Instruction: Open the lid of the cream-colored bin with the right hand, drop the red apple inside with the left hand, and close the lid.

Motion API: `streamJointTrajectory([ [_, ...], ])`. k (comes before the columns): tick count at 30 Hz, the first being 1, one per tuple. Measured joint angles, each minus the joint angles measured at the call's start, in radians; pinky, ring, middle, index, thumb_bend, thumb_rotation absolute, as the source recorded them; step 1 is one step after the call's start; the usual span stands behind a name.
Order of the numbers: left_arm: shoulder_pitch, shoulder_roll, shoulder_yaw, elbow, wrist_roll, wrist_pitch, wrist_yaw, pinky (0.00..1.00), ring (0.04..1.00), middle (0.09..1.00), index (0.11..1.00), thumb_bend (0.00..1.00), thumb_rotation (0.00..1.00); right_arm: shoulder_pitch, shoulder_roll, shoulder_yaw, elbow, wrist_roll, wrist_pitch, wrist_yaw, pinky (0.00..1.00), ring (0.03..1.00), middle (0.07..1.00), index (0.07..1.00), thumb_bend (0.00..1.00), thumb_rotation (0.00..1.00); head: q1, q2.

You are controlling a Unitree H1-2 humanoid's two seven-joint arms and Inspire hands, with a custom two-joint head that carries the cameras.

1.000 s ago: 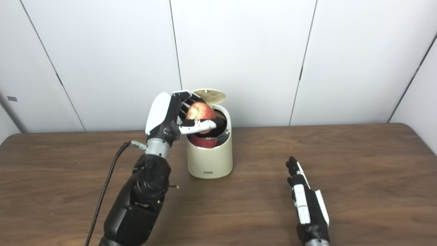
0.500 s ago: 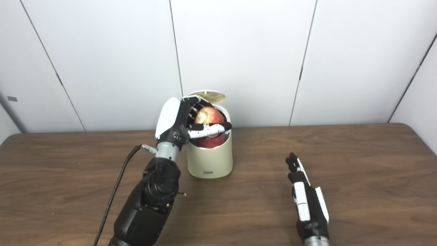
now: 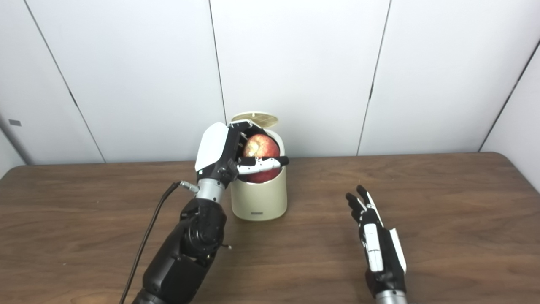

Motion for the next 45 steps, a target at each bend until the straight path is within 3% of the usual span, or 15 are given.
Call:
streamJointTrajectory([
  [23,0.002,0.028,-0.019,0.018,0.058,-0.068,0.053,0.33,0.437,0.539,0.439,0.47,0.0,0.002,-0.012,0.015,-0.005,-0.01,0.002,0.011,0.87,0.862,0.832,0.858,0.59,1.0,0.02,0.002],
  [36,-0.01,0.044,-0.029,0.108,0.093,-0.162,0.178,0.37,0.431,0.5,0.477,0.48,0.0,0.007,-0.018,0.02,-0.011,-0.005,0.005,0.038,0.89,0.838,0.784,0.823,0.57,1.0,0.023,0.005],
  [43,-0.025,0.055,-0.034,0.146,0.123,-0.176,0.22,0.37,0.453,0.509,0.477,0.48,0.0,0.019,-0.02,0.025,-0.027,-0.001,0.026,0.047,0.93,0.842,0.768,0.784,0.57,1.0,0.025,0.006],
  [45,-0.025,0.056,-0.036,0.145,0.135,-0.149,0.214,0.37,0.486,0.53,0.481,0.48,0.0,0.021,-0.021,0.026,-0.029,0.0,0.028,0.049,0.93,0.842,0.766,0.777,0.56,1.0,0.025,0.006],
])
